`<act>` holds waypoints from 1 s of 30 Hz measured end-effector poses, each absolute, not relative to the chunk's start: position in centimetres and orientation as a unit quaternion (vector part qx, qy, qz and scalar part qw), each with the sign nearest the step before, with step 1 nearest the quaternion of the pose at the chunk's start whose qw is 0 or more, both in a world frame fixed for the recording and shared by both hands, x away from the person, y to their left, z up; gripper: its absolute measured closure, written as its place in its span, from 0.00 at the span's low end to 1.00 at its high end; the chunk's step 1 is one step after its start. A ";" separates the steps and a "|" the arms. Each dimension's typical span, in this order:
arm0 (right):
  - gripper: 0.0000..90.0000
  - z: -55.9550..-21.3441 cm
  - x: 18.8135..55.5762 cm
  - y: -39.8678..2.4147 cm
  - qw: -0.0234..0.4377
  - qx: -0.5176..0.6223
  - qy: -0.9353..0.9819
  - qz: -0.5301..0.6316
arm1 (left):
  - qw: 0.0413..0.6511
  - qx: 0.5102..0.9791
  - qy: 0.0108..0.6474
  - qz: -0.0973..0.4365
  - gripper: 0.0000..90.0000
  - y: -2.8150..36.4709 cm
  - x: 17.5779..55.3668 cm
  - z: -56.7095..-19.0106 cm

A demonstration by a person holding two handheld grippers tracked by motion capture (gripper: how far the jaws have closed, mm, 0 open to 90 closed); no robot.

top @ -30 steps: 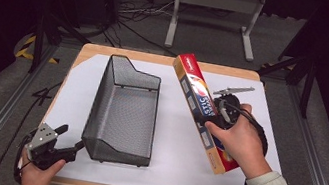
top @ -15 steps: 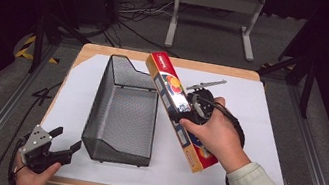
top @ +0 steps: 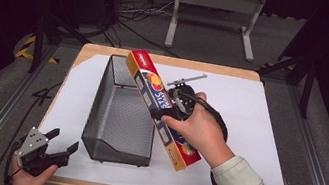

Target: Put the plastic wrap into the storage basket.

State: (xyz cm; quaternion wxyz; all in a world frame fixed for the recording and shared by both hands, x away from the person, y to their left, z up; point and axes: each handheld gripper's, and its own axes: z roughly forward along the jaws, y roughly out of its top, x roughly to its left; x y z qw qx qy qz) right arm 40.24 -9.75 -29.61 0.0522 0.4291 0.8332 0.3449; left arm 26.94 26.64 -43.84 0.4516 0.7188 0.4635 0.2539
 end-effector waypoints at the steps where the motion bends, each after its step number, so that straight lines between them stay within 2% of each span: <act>1: 0.45 -29.6 40.2 -9.5 0.049 0.430 0.833 0.344 | 0.452 0.718 0.465 0.254 0.23 26.6 26.9 -43.8; 14: 0.45 -30.0 40.7 -6.8 0.038 0.454 0.824 0.338 | 0.455 0.718 0.462 0.254 0.23 26.5 27.2 -43.8; 30: 0.45 -32.2 41.2 -4.4 0.015 0.477 0.823 0.307 | 0.456 0.720 0.459 0.252 0.23 26.4 27.4 -43.8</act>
